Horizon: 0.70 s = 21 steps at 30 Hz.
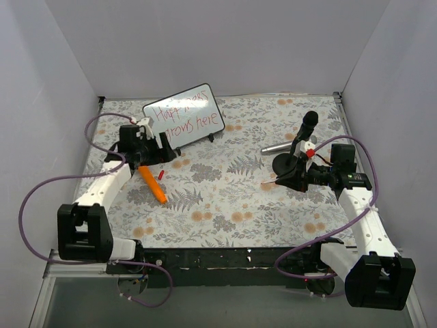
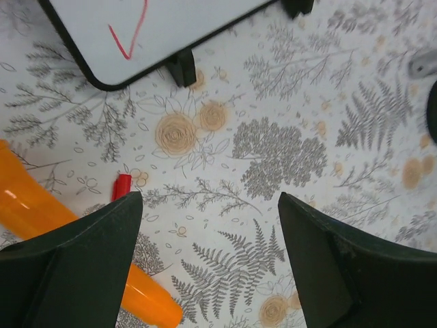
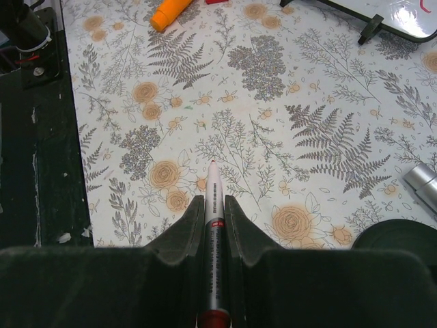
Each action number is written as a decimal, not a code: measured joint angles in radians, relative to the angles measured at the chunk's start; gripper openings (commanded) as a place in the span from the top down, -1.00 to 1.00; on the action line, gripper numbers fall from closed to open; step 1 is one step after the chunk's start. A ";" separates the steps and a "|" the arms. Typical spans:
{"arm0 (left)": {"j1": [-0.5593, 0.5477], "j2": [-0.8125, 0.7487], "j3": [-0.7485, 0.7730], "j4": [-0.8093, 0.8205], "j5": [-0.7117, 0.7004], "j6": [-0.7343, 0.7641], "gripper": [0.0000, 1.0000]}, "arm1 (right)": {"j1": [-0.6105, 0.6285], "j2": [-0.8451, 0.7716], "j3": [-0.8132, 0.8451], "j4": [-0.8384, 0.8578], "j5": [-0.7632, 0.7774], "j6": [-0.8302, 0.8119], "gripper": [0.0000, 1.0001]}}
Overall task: Write a sentence on the whiteboard
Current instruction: Pick up the pen cap from the center of the board.
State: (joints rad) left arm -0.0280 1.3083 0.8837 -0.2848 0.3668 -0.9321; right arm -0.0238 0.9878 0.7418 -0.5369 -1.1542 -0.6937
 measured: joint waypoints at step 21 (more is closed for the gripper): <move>-0.225 0.325 0.131 -0.264 -0.483 0.142 0.25 | 0.000 0.009 0.000 0.010 0.000 0.003 0.97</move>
State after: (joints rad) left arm -0.2527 1.6337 1.0149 -0.5484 -0.1158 -0.7898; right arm -0.0238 0.9966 0.7418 -0.5274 -1.1545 -0.6910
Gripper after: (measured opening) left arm 0.378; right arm 0.177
